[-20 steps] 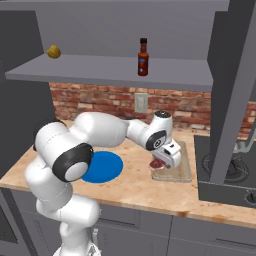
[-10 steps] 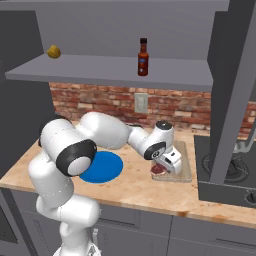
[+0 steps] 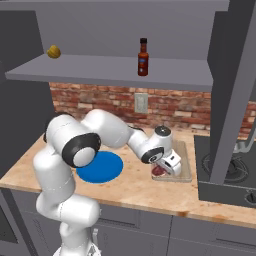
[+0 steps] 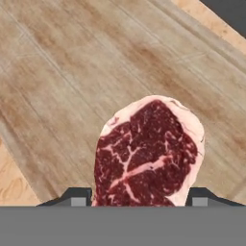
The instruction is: Pick the steak from the plate and place it on the cutting board. Then pick the condiment bottle from the cabinet and place it next to the cutting board.
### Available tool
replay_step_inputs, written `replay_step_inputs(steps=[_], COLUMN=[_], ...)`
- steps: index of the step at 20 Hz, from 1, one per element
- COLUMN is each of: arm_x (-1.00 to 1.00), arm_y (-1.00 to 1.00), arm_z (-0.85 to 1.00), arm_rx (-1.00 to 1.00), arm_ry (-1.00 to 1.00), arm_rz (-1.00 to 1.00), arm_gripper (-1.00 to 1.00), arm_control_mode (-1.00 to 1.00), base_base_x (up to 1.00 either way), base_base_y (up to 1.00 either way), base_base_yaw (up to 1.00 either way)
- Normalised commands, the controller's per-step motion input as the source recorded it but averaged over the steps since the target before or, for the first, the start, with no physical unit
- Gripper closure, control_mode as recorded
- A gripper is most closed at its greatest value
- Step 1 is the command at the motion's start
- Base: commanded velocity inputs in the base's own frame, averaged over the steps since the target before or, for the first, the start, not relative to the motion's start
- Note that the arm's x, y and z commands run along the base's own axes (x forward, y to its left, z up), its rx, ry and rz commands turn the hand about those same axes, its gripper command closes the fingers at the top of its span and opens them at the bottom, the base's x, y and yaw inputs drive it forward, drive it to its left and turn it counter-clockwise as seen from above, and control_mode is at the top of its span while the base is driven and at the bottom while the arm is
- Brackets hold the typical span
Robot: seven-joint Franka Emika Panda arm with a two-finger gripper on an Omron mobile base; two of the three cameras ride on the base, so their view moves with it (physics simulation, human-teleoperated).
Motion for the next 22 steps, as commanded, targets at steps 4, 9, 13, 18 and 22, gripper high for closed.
replay_step_inputs(steps=[4, 9, 13, 18, 22], arm_x=[0.34, 0.36, 0.32, 0.31, 0.3], arm_y=[-0.12, -0.16, -0.18, -0.09, 0.0], arm_z=[-0.13, -0.1, -0.12, -0.32, -0.43], arm_rx=[0.0, 0.0, 0.0, 0.0, 0.0], arm_ry=[0.0, 0.0, 0.0, -0.04, -0.07], arm_rz=[0.0, 0.0, 0.0, 0.0, 0.0], arm_gripper=[1.0, 1.0, 1.0, 1.0, -1.0], arm_control_mode=[-1.0, -1.0, -1.0, -1.0, -1.0], base_base_x=[0.0, 0.0, 0.0, 0.0, 0.0], base_base_y=[0.0, 0.0, 0.0, 0.0, 0.0], base_base_yaw=[0.0, 0.0, 0.0, 0.0, 0.0])
